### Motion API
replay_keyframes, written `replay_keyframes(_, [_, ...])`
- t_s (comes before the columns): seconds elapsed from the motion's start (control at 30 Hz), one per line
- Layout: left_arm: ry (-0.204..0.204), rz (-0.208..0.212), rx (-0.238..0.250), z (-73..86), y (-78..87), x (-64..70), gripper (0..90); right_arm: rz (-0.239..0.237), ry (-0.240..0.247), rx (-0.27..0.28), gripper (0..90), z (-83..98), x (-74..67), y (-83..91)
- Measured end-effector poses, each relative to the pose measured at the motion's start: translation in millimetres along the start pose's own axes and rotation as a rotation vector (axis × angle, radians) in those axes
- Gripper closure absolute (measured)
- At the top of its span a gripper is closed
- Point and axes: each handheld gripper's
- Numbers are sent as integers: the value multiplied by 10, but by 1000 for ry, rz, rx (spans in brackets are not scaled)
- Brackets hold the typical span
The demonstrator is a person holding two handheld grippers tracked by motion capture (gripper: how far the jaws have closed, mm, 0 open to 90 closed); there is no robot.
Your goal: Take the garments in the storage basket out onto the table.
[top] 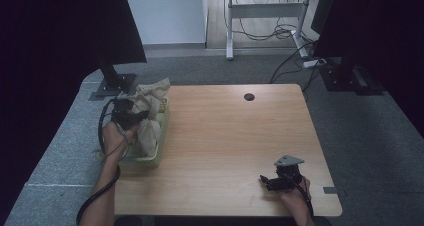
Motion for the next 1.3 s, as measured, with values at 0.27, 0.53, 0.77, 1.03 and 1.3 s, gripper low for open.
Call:
replay_keyframes(0.27, [-32,26,34,-173,95,165,788,-1,0,1,70,0,-1,-1])
replay_keyframes(0.53, [-59,53,74,-370,174,340,789,-2,1,0,70,0,-1,0])
replay_keyframes(0.77, [-101,87,97,-550,193,569,788,-3,1,0,70,1,-2,0])
replay_keyframes(1.03, [-136,140,123,-730,132,852,788,-7,3,0,71,2,-3,0])
replay_keyframes(1.3, [-155,206,151,-875,34,1124,788,-9,6,-1,71,2,-4,1])
Point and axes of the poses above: each handheld gripper's, and its own axes: y roughly backward along the jaws, z roughly out of its underside, x roughly to its right, and after that the axes turned 13 degrees about -y, right-handed
